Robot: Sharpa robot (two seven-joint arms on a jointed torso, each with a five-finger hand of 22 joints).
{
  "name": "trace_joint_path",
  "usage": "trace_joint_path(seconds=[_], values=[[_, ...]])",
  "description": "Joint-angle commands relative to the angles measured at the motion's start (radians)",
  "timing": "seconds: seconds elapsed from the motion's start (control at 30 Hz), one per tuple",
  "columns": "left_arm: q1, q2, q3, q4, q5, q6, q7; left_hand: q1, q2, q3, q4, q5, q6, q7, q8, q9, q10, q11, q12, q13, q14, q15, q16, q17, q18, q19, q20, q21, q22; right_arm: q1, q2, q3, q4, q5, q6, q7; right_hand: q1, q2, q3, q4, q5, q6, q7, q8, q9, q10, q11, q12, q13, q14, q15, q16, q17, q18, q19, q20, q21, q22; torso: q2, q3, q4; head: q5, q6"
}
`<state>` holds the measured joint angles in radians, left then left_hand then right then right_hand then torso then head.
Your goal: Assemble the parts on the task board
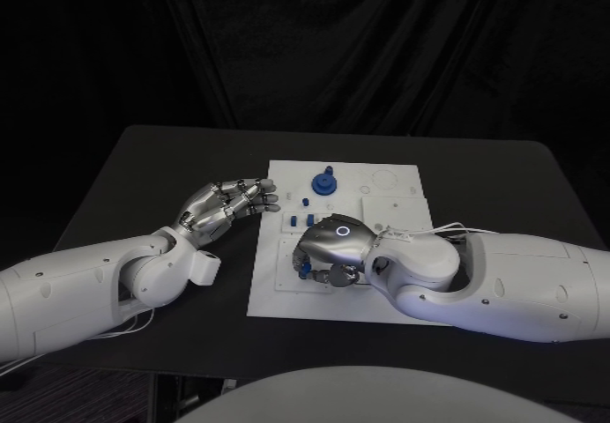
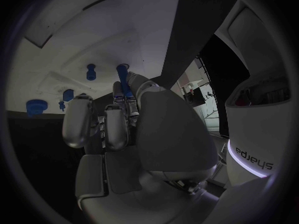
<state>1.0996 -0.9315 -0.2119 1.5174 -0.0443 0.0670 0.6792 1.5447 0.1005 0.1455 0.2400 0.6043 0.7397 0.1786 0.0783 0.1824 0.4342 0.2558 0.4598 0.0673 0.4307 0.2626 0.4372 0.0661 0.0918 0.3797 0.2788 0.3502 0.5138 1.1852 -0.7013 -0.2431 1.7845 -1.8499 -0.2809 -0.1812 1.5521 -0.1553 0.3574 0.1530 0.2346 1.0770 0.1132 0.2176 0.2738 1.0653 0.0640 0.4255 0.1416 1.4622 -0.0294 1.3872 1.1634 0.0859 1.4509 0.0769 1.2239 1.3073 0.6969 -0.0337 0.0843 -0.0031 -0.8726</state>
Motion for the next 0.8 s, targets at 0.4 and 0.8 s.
trace_joint_path(seconds=[0.4,0.8], values=[[-0.002,0.003,0.001,-0.002,0.001,0.020,0.017,0.001,0.008,0.006,0.000,0.001,-0.001,0.005,0.005,-0.001,0.001,0.008,0.006,-0.002,-0.009,-0.002,0.007,-0.001,-0.004,0.004,0.001,0.005,0.001,-0.011,0.009,0.001,-0.002,-0.012,-0.028,-0.008,-0.001,0.008,0.003,0.001,-0.006,0.006,-0.003,-0.006,0.002,0.030,-0.019,0.000,0.001,0.024,-0.001,0.003,-0.004,-0.014,0.004,-0.002,0.000,0.169,-0.001,-0.0014,0.0015,-0.001,0.000],[-0.003,0.006,0.001,-0.004,0.001,0.023,0.017,0.000,0.008,0.007,0.000,0.000,-0.002,0.006,0.004,-0.001,0.000,0.008,0.006,-0.002,-0.010,-0.002,0.008,-0.001,-0.004,0.004,0.001,0.005,0.002,-0.014,0.006,0.000,-0.006,-0.012,0.016,-0.043,0.003,0.008,0.007,-0.004,-0.004,0.004,-0.002,-0.009,0.004,0.025,-0.018,-0.009,0.001,0.020,-0.001,-0.004,-0.017,-0.011,-0.001,-0.002,-0.013,0.165,-0.001,-0.0010,0.0011,0.001,0.000]])
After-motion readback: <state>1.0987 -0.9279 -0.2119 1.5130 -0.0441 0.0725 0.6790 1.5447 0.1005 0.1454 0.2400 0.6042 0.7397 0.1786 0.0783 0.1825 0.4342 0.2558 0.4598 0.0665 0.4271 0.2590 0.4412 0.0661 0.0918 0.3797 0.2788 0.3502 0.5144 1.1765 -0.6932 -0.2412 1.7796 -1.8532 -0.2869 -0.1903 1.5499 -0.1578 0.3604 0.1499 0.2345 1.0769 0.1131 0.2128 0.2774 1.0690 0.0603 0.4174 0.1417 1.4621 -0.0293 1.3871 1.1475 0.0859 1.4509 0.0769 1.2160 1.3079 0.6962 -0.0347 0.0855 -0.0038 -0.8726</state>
